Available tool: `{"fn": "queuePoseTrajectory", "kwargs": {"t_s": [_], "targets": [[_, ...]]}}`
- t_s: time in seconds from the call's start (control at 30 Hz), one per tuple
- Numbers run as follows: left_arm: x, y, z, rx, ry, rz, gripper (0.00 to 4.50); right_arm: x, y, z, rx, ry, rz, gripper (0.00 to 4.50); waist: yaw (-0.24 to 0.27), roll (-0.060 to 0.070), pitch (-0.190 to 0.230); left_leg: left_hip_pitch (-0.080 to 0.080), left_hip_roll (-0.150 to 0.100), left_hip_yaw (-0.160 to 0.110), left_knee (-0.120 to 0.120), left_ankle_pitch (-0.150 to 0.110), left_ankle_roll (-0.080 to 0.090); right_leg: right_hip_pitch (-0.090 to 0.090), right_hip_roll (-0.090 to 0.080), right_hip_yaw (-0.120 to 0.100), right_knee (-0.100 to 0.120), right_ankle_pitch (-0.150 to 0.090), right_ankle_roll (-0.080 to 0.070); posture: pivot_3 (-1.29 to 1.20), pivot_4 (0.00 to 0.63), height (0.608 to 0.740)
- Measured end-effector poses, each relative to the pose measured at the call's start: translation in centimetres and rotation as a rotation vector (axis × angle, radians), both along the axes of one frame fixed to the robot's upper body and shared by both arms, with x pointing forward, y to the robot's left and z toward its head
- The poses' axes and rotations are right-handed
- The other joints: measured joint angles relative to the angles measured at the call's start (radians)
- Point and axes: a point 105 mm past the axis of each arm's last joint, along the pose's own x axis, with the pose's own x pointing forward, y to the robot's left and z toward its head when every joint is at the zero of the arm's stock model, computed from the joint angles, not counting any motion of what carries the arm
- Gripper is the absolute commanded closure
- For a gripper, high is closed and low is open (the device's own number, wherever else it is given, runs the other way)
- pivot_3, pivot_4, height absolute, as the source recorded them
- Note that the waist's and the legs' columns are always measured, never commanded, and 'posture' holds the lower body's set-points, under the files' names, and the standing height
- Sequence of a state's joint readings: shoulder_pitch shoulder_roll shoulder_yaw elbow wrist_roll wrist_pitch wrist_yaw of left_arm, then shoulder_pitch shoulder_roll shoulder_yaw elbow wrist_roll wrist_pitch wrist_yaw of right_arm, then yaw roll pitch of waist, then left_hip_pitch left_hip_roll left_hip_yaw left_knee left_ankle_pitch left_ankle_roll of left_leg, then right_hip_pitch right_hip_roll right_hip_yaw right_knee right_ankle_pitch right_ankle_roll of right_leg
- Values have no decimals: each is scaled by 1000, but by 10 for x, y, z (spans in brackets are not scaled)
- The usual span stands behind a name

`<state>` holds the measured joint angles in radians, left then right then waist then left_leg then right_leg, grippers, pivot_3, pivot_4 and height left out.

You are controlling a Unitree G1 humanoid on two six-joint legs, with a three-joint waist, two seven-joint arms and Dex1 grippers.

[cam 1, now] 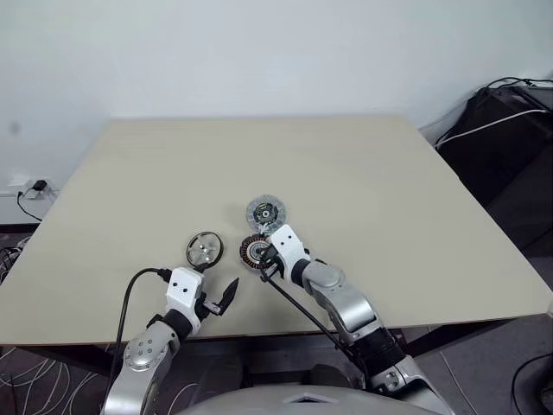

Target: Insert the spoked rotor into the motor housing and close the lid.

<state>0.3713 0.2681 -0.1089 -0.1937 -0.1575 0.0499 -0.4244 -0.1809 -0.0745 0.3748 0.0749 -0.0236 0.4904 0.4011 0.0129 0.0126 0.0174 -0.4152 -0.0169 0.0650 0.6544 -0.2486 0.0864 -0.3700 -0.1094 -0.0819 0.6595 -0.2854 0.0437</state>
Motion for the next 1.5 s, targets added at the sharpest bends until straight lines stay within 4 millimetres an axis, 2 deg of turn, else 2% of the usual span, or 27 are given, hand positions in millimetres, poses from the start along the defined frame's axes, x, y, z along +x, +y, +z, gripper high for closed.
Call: {"fn": "queuePoseTrajectory", "kwargs": {"t_s": [0.1, 0.23, 0.3, 0.43, 0.53, 0.67, 0.87, 0.93, 1.07, 1.13, 1.2, 1.33, 1.5], "targets": [[0, 0, 0, 0, 4, -2, 0, 4, 2, 5, 12, -15, -13, 4495, 0, 0, 2, 0, 0, 0, 0, 0, 0, -1, 0, 0, 0, 0, 0, 0, 0, 740], [2, -2, 1, -2, -3, -13, 0, 22, 12, 34, 76, -108, -35, 4495, 0, 0, 2, -1, 0, 0, 0, 0, 0, -2, 1, 0, 0, 1, 2, 0, 0, 740], [2, -2, 1, -2, -2, -15, 0, 24, 17, 41, 96, -131, -33, 4495, 1, -1, 2, -1, 0, 0, -1, 0, 0, -2, 1, 0, 0, 1, 2, 0, 0, 740], [1, -2, 1, -2, -2, -15, 0, 22, 15, 27, 76, -89, -32, 4495, 0, -1, 2, -1, -1, 0, -1, 0, 0, -1, 1, 0, 0, 1, 1, 0, 0, 740], [0, -1, 0, -2, 3, -13, 0, 11, 6, -1, 0, -15, -18, 4495, 0, -1, 2, -1, -1, 0, -1, 0, 0, -1, 0, 0, 0, 0, 0, 0, 0, 740], [0, -1, -1, -2, 6, -10, 0, 6, 1, -4, -15, -7, -3, 4495, -1, 0, -1, 1, 0, 0, -1, 0, 0, 0, 0, 0, 0, 0, 0, 0, 0, 740], [-1, -1, -1, -2, 7, -11, 0, 2, 2, 1, 24, 0, -6, 4495, 0, 0, 0, 0, 0, 0, -1, 0, 0, 0, 0, 1, 0, 0, 0, 0, 0, 740], [0, -1, 0, -2, 6, -12, 0, 6, 3, 6, 51, -11, -22, 4495, 0, 0, 1, 0, 0, 0, -1, 0, 0, -1, 0, 1, 0, 0, 0, 0, 0, 740], [3, -2, 2, -2, -5, -18, 0, 20, 16, 41, 133, -115, -30, 4495, -1, 0, 2, -1, 0, 0, -1, 0, 0, -2, 1, 1, 0, 1, 2, 0, 0, 740], [3, -2, 2, -2, -6, -19, 0, 22, 20, 49, 148, -142, -25, 4495, 0, -1, 1, -1, 0, 0, -2, 0, 0, -2, 1, 1, 0, 2, 3, 0, 0, 740], [3, -2, 2, -2, -3, -18, 0, 20, 19, 41, 129, -124, -18, 4495, 2, -1, 1, -1, -1, 0, -2, 0, 0, -2, 1, 1, 0, 2, 3, 0, 0, 740], [2, -2, 1, -2, -2, -17, 0, 5, 7, -3, 17, -1, 4, 4495, 1, -1, 1, 0, -1, 0, -1, 0, 0, -2, 0, 1, 0, 0, 0, 0, 0, 740], [0, -2, 0, -3, 6, -12, 0, -6, 3, -5, -13, 7, 45, 4495, 1, -1, -4, 1, 0, 0, -1, 0, 0, 0, 0, 1, 0, 0, -1, 0, 0, 740]]}}
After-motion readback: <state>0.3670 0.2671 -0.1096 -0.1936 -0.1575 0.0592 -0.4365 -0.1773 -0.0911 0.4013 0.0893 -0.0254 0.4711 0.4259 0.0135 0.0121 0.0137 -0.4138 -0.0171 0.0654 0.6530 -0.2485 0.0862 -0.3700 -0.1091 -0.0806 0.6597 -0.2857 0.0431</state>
